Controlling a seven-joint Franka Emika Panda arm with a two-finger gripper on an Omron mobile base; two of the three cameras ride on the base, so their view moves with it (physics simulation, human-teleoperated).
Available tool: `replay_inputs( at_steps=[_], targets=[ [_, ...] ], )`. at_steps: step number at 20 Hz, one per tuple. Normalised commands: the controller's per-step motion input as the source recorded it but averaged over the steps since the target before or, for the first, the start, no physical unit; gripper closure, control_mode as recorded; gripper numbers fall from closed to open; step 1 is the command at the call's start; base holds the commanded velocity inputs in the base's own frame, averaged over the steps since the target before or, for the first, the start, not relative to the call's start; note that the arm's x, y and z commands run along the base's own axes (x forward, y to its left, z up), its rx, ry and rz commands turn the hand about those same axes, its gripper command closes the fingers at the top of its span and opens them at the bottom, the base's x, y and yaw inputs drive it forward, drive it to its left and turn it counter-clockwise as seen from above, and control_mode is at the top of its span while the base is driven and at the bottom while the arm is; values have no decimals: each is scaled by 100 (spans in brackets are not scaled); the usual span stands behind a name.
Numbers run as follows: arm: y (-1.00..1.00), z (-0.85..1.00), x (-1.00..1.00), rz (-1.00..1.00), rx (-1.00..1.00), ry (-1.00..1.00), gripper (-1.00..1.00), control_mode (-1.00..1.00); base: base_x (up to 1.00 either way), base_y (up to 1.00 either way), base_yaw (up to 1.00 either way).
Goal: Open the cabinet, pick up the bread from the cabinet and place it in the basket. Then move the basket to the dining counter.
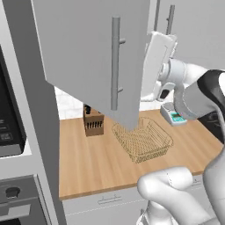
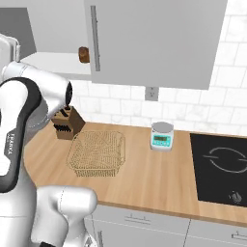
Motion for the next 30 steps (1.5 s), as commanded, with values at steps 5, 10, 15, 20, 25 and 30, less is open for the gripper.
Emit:
replay_inputs(
  at_steps=[5,10,15,20,25,30],
  targets=[
    [100,0,-26,38,-1,3,100,-100,0,0,0],
    [100,0,-31,23,-12,0,100,-100,0,0,0],
    [95,-4,-1,0,-23,-12,100,-100,0,0,0],
    [0,27,0,-10,-27,-3,100,-100,0,0,0],
    [-64,10,0,-4,-44,5,100,-100,0,0,0],
    [-93,-32,0,0,-38,-6,100,-100,0,0,0]
  ],
)
